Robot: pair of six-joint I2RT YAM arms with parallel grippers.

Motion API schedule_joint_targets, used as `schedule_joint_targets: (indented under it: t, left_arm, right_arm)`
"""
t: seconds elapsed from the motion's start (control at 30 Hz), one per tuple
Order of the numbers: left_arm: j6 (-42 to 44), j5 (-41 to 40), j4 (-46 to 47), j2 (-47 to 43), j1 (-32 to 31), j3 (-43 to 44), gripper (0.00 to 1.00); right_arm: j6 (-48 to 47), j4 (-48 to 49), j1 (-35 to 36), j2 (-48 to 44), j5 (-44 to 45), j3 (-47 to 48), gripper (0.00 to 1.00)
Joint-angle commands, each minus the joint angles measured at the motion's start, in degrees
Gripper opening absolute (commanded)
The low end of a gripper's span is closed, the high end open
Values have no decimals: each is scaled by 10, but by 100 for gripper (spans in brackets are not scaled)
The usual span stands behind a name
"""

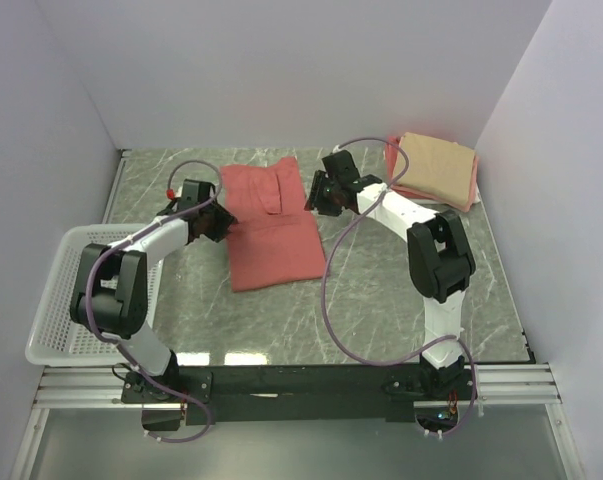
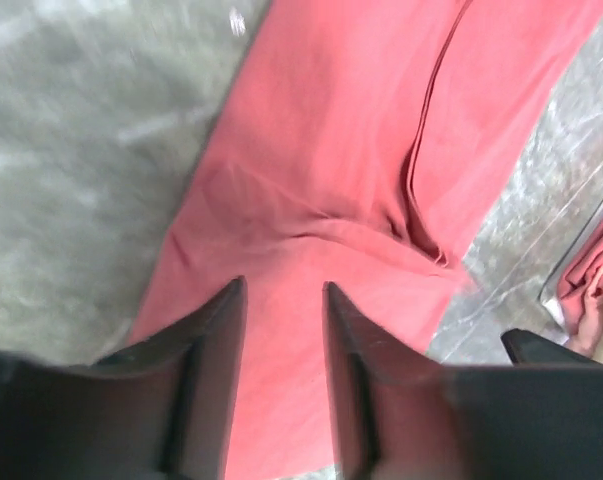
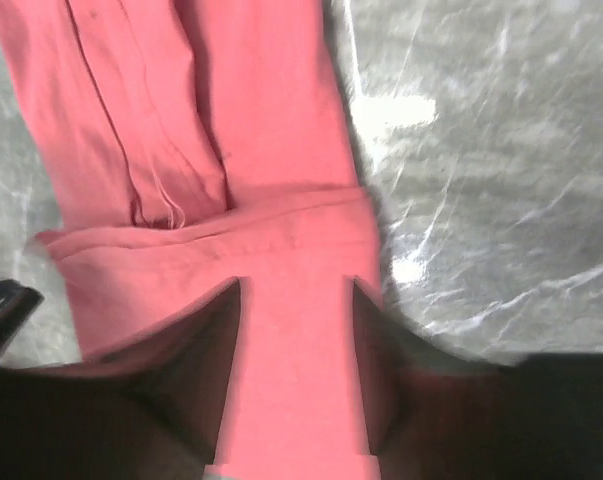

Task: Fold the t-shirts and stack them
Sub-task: Fold the tshirt

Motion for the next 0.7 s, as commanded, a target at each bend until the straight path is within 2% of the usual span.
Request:
schedule_joint_targets:
  t: [0.0,0.07,0.17,0.27,0.3,0.43,0.47,0.5,0.57,0.67]
  left_arm:
    - [22,4,23,-35,22,5,49]
    - [24,-5,10,-59,29,5,51]
    - [26,-11,0,-90,31,-3,55]
    - [24,3,12,-104,19,-14,40]
    - [22,3,10,-98,12,-13,30]
    - [3,13,35,-63,-24,-10,9]
    - [-12,44,48,-49,-26,-3,4]
    - [-17,58,60,-20,-27,4,1]
    - [-23,73,77,9,-30,33,1]
    - [-22,97,81,65,-32,66,1]
  right_arm:
    - [-22,12,-12,-2,5,30,59]
    - [-32,-2,-18,-2,3,42,64]
    - [-36,-8,-18,-18,3,39,64]
    - [-26,12,-13,-44,-27,6,59]
    - [-23,15,-4,-46,-32,2,52]
    - [-14,37,21,-23,-76,15,47]
    - [-12,41,26,-13,-86,24,45]
    - [-9,44,29,7,-112,34,44]
    - [2,68,34,27,-142,57,43]
    - [22,93,34,72,-200,88,36]
